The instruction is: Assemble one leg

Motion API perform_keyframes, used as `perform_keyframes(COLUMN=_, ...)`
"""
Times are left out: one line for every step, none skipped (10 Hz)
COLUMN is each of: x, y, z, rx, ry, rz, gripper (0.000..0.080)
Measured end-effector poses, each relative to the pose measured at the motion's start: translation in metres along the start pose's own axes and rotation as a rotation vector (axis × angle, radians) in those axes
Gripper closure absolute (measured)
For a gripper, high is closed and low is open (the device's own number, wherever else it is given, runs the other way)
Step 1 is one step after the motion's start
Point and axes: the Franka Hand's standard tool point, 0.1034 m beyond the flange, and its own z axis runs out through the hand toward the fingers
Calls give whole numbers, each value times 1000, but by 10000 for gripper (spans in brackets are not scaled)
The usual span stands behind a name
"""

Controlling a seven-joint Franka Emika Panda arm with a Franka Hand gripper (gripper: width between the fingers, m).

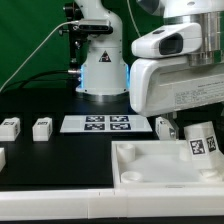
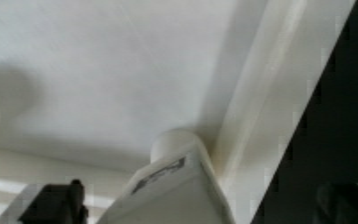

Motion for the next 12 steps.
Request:
perform_keyframes(x=1, y=0, z=-1, rx=1, ry=-4, rz=-8, gripper=150)
perform_keyframes(x=3, y=0, z=-2, rx=2, ry=-9, rz=-15, gripper=150)
perform_keyframes(x=6, y=0, z=-5, rx=4, ry=-13, rz=-18, gripper=150)
perform_keyframes(x=7, y=0, z=-5, rx=4, ry=-15, rz=-20, gripper=150)
perform_keyframes(x=6, y=1, z=-4, rx=5, ry=-17, rz=-28, gripper=178)
perform_keyframes(x=5, y=2, z=-2, rx=6, ry=-20, rz=-30, gripper=178)
perform_keyframes(x=5, y=2, z=-2, rx=6, ry=-21, rz=-30, gripper=355)
perform_keyframes(x=5, y=2, z=-2, rx=6, ry=-21, rz=-30, gripper=508)
perform_keyframes(x=5, y=3, z=-2, rx=5, ry=-21, rz=-29, gripper=508)
perform_keyframes(x=5, y=3, z=-2, rx=5, ry=-21, rz=-29, gripper=506)
perform_keyframes(x=6, y=3, z=-3, rx=7, ry=-29, rz=-29, gripper=506)
perform_keyframes(x=7, y=3, z=-3, rx=10, ry=-41, rz=-29, gripper=506)
